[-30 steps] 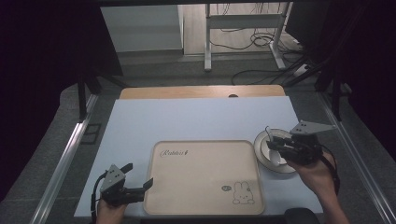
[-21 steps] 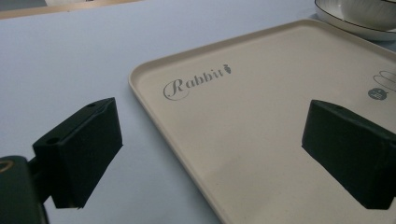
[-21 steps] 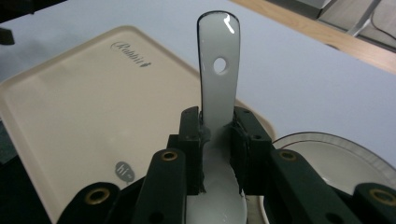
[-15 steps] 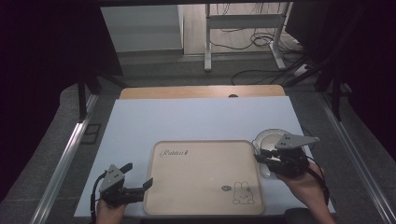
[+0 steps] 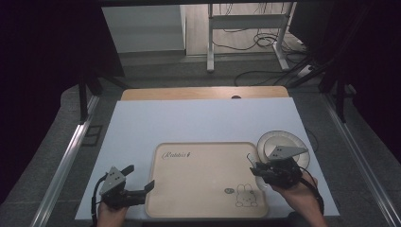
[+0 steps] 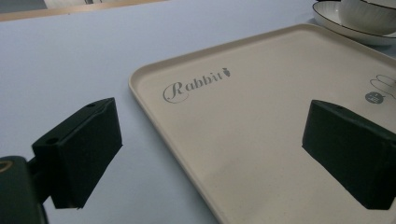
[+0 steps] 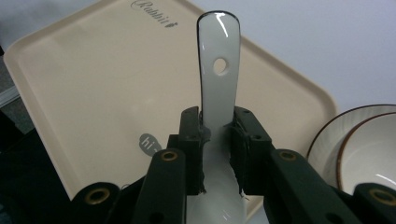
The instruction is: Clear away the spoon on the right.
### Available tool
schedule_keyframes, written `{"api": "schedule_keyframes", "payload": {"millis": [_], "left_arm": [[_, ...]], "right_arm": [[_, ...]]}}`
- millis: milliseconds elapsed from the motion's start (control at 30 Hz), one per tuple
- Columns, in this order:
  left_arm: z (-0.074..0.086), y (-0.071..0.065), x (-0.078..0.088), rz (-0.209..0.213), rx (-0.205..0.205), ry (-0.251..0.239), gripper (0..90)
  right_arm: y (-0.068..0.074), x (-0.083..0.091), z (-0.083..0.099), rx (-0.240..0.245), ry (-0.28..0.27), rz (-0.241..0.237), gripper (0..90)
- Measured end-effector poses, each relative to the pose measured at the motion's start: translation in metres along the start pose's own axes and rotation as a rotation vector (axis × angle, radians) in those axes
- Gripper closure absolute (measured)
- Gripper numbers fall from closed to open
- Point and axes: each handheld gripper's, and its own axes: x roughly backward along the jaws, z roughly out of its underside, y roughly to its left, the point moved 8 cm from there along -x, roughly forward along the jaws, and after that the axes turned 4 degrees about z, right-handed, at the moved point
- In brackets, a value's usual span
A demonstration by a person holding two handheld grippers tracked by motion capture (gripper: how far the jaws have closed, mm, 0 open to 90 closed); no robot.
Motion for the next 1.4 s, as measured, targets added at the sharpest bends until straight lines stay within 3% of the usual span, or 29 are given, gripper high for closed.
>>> {"api": "schedule_keyframes", "payload": {"millis": [800,1400], "left_arm": [[0.0,0.0,-0.001,0.003,-0.002,0.003,4.6],[0.001,-0.001,-0.001,0.004,-0.007,0.01,4.6]], "right_arm": [[0.01,-0.033,0.027,0.002,0.084,-0.019,75.4],[0.007,-0.055,0.036,-0.055,0.077,-0.059,75.0]]}}
